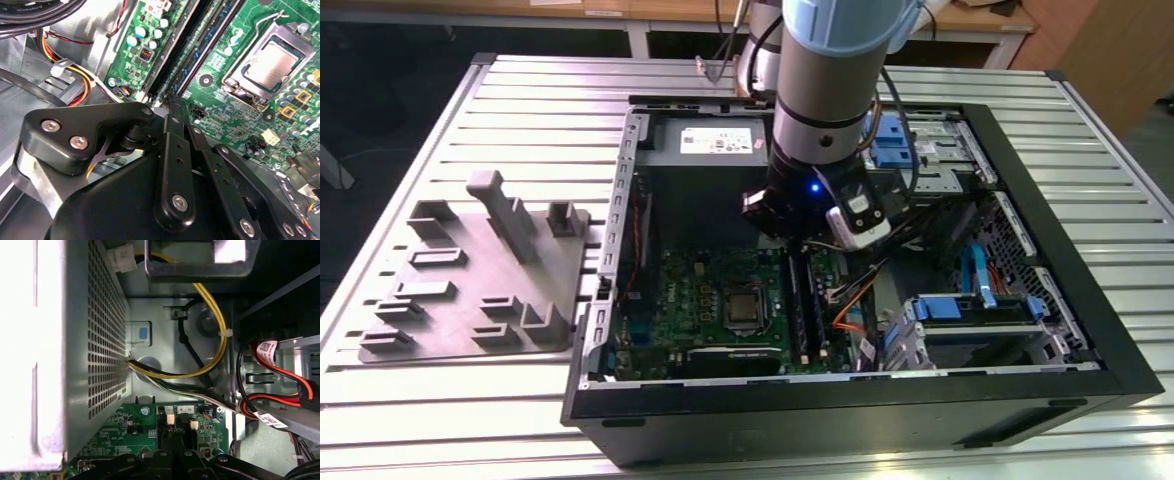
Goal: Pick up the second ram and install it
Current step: 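Press down the second ram until it locks into place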
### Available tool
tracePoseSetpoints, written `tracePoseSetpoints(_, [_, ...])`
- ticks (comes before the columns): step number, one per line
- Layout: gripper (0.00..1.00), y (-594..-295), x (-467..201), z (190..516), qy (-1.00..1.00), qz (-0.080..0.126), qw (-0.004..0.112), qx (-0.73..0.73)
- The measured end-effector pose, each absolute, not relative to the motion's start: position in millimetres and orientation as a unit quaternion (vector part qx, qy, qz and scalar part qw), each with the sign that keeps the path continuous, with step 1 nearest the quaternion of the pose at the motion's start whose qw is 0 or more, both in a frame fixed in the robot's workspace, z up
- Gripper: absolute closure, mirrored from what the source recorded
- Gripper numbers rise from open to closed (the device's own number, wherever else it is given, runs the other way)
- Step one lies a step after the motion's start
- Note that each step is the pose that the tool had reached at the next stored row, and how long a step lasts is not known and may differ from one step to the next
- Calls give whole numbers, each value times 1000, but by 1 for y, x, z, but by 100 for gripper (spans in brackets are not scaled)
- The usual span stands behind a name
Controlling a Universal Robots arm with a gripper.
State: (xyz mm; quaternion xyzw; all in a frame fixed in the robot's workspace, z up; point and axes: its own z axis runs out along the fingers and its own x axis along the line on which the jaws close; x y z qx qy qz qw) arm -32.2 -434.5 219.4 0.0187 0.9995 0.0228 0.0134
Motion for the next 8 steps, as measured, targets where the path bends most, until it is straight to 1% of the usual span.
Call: tracePoseSetpoints(8, [90, -434, -32, 218, 999, 23, 13, 19])
